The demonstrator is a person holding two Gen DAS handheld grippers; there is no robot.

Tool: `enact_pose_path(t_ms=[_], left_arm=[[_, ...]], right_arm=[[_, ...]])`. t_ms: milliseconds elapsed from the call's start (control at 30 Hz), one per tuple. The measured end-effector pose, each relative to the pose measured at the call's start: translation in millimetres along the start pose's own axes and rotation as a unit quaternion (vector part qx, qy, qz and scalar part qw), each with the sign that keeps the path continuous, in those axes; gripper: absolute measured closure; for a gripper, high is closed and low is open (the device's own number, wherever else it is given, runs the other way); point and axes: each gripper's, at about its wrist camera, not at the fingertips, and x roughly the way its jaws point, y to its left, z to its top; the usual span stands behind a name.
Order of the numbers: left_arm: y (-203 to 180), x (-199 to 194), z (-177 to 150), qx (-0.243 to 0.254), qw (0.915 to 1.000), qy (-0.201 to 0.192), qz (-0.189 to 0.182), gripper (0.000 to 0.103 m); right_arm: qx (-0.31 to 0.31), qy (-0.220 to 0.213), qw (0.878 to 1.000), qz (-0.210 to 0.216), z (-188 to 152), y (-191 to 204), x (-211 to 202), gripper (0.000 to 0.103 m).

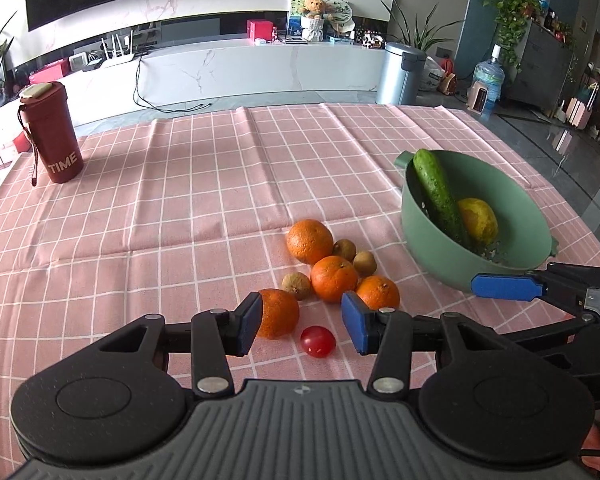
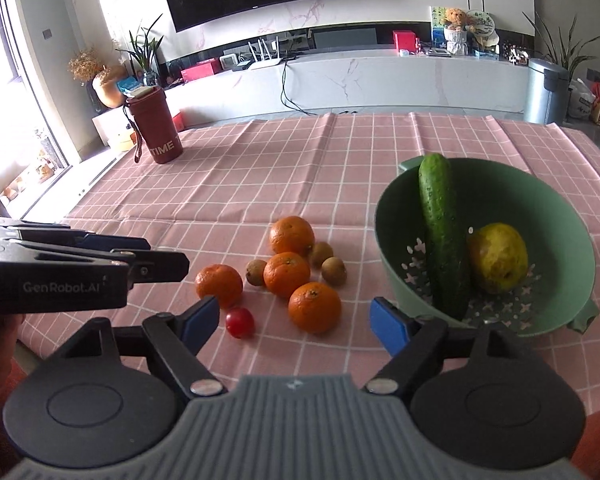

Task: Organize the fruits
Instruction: 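Grasp an orange with the left tool while the right tool grasps another orange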

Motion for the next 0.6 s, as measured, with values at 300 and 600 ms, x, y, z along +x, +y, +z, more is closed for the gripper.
enact_pose_path(t_ms=[300,600], left_arm=[[26,31,-13,-0.053,0.9984,0.02,-0.01,0.047],[35,55,-15,-0.078,0.9961,0.041,-0.007,0.039]], right_arm=[[0.024,0.028,0.999,-0.007,-5,-4,35,0.042],[0.025,0.035,0.999,-0.033,-2,-4,64,0.043]])
